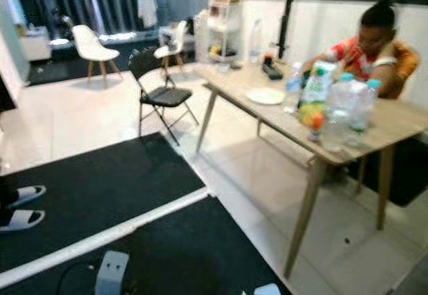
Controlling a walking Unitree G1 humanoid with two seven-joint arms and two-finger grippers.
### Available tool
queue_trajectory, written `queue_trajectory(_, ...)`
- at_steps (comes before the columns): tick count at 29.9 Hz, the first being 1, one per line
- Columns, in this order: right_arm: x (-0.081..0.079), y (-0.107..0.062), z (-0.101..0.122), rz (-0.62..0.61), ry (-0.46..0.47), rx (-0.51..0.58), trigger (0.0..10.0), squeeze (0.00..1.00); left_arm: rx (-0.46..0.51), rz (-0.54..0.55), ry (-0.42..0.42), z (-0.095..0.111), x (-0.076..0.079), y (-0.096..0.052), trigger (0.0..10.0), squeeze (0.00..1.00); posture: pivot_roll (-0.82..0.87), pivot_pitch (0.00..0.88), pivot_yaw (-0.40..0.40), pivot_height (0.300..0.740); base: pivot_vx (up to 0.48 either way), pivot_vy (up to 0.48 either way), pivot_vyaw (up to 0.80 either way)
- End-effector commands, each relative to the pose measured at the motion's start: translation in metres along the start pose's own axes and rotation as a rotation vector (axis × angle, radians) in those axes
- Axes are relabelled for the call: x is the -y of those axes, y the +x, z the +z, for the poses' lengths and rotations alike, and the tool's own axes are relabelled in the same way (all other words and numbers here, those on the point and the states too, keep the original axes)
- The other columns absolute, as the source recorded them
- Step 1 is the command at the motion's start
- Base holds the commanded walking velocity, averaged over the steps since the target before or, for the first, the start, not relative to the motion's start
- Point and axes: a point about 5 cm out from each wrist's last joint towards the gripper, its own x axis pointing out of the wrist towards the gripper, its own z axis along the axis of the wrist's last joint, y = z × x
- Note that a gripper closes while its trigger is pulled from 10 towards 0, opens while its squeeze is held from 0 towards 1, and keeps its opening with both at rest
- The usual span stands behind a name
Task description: Restocking fridge
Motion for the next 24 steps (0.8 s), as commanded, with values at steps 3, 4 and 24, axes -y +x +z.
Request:
queue_trajectory(3, -0.006, 0.001, 0.002, 0.018, 0.000, 0.014, 10.0, 0.00, -0.029, 0.014, -0.009, -0.009, -0.003, -0.004, 10.0, 0.00, -0.03, 0.074, 0.019, 0.740, 0.450, 0.000, 0.00)
queue_trajectory(4, -0.006, 0.001, 0.002, 0.018, 0.000, 0.014, 10.0, 0.00, -0.029, 0.014, -0.009, -0.009, -0.003, -0.004, 10.0, 0.00, -0.03, 0.074, 0.019, 0.740, 0.450, 0.000, 0.00)
queue_trajectory(24, -0.015, 0.003, 0.006, 0.055, -0.017, 0.034, 10.0, 0.00, -0.033, 0.019, -0.023, -0.012, -0.002, -0.006, 10.0, 0.00, -0.02, 0.087, 0.008, 0.740, 0.451, 0.000, 0.00)
